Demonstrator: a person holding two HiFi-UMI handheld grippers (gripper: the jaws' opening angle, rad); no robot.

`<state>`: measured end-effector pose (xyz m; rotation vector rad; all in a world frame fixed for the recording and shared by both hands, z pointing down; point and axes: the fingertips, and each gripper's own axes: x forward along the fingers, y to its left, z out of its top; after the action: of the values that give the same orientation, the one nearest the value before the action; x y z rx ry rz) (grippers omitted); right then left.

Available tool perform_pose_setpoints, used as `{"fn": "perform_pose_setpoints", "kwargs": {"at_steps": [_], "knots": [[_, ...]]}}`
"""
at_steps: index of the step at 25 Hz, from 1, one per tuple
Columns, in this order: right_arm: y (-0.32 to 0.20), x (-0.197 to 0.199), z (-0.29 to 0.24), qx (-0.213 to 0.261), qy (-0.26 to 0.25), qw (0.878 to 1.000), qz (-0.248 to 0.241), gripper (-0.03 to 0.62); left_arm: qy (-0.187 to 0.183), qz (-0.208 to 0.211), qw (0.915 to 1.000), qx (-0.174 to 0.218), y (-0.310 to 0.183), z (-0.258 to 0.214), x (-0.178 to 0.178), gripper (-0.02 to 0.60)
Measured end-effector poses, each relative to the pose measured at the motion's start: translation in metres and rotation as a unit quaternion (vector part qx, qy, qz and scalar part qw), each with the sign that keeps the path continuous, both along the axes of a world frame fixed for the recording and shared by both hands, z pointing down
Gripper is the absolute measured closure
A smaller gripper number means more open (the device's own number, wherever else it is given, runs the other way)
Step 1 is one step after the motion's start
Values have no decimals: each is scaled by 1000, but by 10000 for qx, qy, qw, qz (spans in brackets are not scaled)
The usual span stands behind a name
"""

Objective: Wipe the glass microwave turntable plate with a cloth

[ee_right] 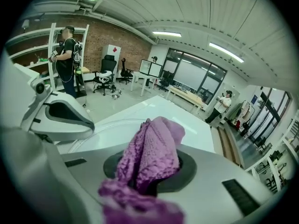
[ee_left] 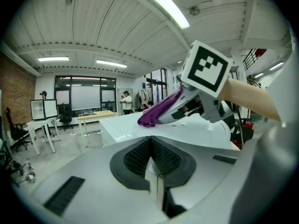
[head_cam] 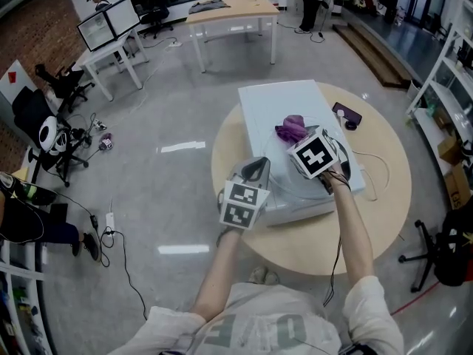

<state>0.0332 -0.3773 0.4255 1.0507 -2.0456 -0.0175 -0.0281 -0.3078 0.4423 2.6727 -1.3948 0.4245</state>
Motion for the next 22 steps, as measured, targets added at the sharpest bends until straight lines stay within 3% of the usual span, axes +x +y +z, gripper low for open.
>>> {"fn": "perform_pose_setpoints", "kwargs": {"at_steps": [14, 22], "knots": [[120, -11, 4, -98, 167, 9973, -708, 546, 0, -54, 10000, -1, -1, -1, 0, 580], [148, -17, 3, -87, 119, 9968, -781, 546, 3, -42, 10000, -16, -2, -2, -2, 580]]}}
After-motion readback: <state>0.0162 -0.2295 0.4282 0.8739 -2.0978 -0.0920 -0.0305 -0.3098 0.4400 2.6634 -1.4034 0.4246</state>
